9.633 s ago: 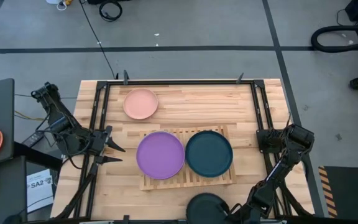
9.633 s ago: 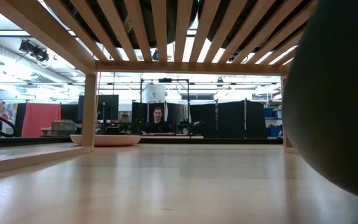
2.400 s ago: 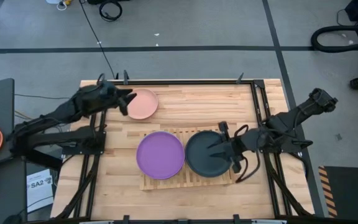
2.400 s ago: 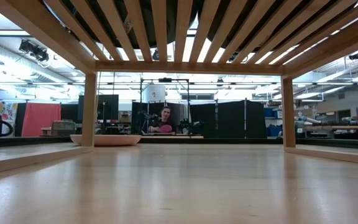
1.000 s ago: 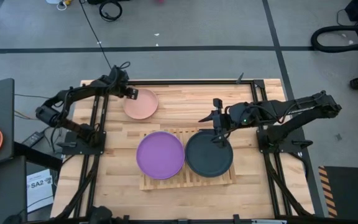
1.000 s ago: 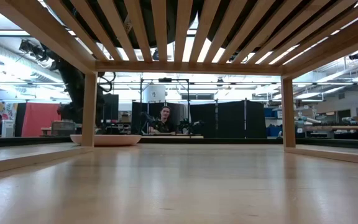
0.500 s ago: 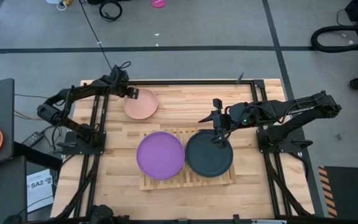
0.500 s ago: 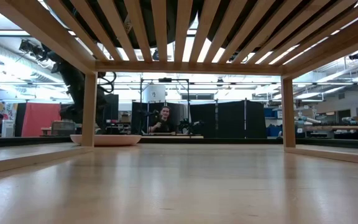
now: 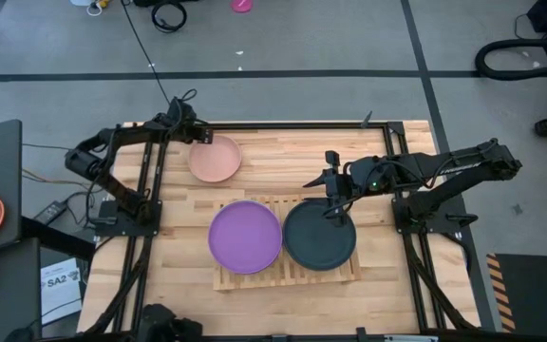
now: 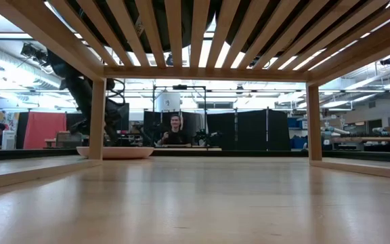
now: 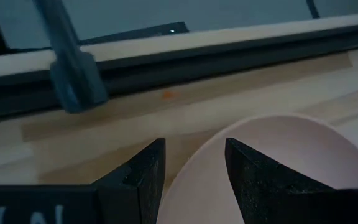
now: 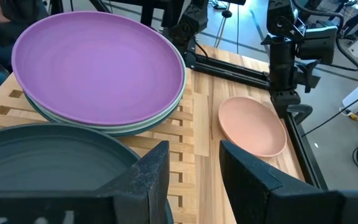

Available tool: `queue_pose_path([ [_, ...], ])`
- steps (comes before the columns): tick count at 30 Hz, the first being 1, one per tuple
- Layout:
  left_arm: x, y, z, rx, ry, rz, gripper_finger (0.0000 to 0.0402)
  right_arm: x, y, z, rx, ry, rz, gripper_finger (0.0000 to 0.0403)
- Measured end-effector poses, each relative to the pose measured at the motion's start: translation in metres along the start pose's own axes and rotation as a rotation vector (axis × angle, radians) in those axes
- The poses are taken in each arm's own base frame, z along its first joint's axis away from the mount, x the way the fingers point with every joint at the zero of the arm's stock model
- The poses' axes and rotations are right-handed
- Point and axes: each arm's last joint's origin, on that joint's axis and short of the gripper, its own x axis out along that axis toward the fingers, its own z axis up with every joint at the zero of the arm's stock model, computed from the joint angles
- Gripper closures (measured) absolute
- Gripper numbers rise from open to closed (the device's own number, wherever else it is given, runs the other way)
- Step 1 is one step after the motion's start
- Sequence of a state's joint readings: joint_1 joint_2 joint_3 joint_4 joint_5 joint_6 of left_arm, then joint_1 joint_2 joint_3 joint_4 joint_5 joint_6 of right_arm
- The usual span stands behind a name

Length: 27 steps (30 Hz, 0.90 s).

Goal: Place and stack plates onto a shelf
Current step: Stack the light pink plate on top of the black plate on the shelf

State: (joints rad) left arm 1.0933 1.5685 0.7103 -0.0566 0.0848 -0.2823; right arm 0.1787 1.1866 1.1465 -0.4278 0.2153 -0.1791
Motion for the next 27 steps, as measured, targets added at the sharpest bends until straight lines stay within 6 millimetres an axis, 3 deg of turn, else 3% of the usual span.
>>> queue_pose_path([
  [14, 0.0040, -0.0016, -0.0023, 0.010, 0.035, -0.078, 0.0230, 0.0000, 0.0000, 0.0000, 0.000, 0.000, 0.001, 0.0257],
  [27, 0.0038, -0.0015, -0.0056, 0.227, 0.063, -0.106, 0.0230, 0.0000, 0.0001, -0.0001, 0.000, 0.000, 0.002, 0.0257],
])
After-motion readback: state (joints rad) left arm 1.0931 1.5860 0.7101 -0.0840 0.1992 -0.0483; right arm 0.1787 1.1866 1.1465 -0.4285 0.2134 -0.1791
